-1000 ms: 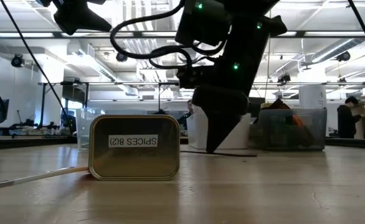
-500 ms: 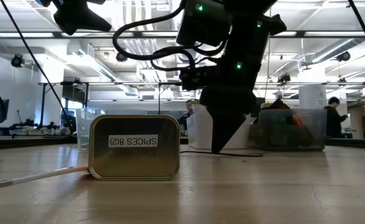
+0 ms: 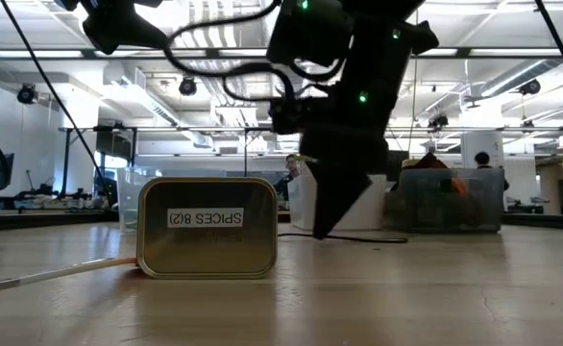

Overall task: Pick & Place Food Item
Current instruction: Put the black spoon into the transparent bin

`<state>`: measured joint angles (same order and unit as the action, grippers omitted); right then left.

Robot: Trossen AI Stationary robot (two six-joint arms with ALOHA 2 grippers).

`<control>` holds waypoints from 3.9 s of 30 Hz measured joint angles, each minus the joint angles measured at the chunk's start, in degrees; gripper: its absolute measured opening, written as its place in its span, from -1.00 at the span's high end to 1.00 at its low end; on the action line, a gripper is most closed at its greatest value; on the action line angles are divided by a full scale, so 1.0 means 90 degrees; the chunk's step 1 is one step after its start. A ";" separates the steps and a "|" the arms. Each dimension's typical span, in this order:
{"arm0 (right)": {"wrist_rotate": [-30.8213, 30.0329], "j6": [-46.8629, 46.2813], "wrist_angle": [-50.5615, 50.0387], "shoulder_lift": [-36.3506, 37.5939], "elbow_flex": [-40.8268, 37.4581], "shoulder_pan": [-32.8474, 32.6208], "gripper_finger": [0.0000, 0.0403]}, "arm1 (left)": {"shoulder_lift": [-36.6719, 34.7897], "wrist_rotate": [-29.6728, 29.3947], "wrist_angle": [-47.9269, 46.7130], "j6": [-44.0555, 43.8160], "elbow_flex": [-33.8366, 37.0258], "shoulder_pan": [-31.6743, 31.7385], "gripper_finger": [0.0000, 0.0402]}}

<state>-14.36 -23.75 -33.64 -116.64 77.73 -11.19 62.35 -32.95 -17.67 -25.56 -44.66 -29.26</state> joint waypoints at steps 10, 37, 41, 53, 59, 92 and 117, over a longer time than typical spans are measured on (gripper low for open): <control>0.0134 0.0140 0.0636 -0.0274 -0.0005 0.0175 0.46 | 0.0000 0.0000 -0.0006 -0.0001 0.0000 0.0000 -0.59; -0.1185 -0.0595 0.0403 0.0691 -0.0049 -0.0008 0.96 | 0.0000 -0.0263 0.0158 -0.0001 0.0000 0.0000 -0.59; -0.1744 -0.0625 0.0561 0.1163 -0.0044 -0.0119 0.96 | 0.0000 -0.0996 0.0659 -0.0051 0.0000 -0.0002 -0.59; -0.2717 0.0681 0.2996 0.2292 -0.0160 -0.0591 0.96 | 0.0349 -0.2025 0.1484 -0.0778 0.0000 0.0024 -0.59; -0.2714 0.1793 0.4841 0.2232 -0.0175 -0.0678 0.96 | 0.0871 -0.2522 0.2709 -0.0084 0.0000 0.0029 -0.59; -0.0681 0.2348 0.6403 0.2069 -0.0287 -0.0750 0.96 | 0.1501 -0.0457 0.4653 0.1846 0.0000 0.0051 -0.23; -0.0165 0.2307 0.6848 0.2025 -0.0287 -0.0785 0.96 | 0.1513 -0.0498 0.5520 0.2059 0.0000 0.0066 -0.49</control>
<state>-15.85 -2.98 27.99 -98.41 75.16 -18.25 75.96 -37.43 32.01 -7.03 -44.66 -28.67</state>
